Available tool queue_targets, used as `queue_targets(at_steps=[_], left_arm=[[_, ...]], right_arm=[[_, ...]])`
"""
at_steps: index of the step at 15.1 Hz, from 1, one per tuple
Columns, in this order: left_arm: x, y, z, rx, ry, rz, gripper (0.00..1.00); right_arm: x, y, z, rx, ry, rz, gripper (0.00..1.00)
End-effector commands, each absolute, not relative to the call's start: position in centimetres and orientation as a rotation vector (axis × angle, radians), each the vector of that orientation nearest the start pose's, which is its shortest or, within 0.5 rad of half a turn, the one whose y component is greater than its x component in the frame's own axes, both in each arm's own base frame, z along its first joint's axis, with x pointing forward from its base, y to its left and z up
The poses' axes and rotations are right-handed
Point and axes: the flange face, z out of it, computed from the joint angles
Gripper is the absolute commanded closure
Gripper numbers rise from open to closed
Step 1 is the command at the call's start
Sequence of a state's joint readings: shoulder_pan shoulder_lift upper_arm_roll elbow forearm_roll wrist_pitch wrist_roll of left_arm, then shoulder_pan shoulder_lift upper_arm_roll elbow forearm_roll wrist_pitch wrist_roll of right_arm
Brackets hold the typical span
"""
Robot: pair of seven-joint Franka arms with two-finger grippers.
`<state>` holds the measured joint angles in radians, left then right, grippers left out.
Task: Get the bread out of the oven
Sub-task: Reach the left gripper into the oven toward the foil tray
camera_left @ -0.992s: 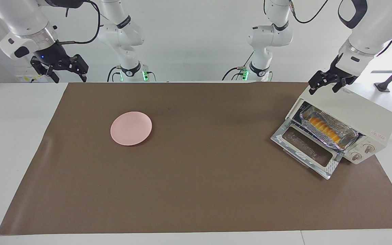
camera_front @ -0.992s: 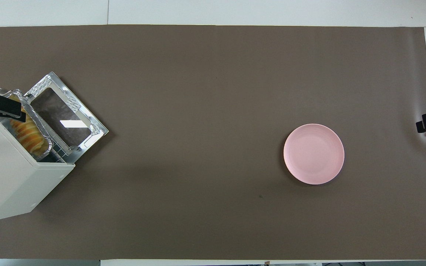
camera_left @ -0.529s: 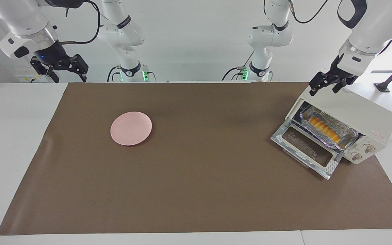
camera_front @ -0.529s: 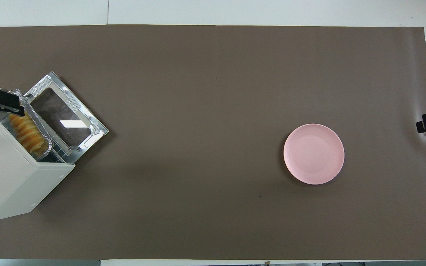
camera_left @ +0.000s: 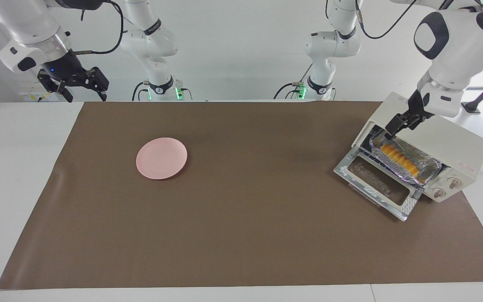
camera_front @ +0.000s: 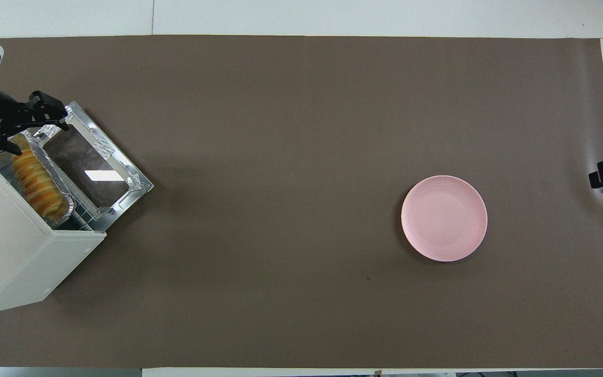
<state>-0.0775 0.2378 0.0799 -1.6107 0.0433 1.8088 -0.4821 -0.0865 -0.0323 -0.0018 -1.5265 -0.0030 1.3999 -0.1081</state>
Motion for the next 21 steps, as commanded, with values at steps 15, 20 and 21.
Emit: queue_targets(at_steps=[15,20,21], left_arm=[[59.5,2.6,37.4,-2.927,-0.850,0.026,0.41],[59.3,2.3,37.8,-2.895,-0.718,0.023,1.00],[60.0,1.5,38.4,-2.903,-0.696,0.001,1.00]], right_arm=[[51.8,-5.3,65.1,-3.118,-0.042,0.160,0.00],[51.9,-4.7,65.1,-3.118,-0.061,0.160,0.00],[51.9,-4.7,65.1,-3.118,-0.061,0.160,0.00]])
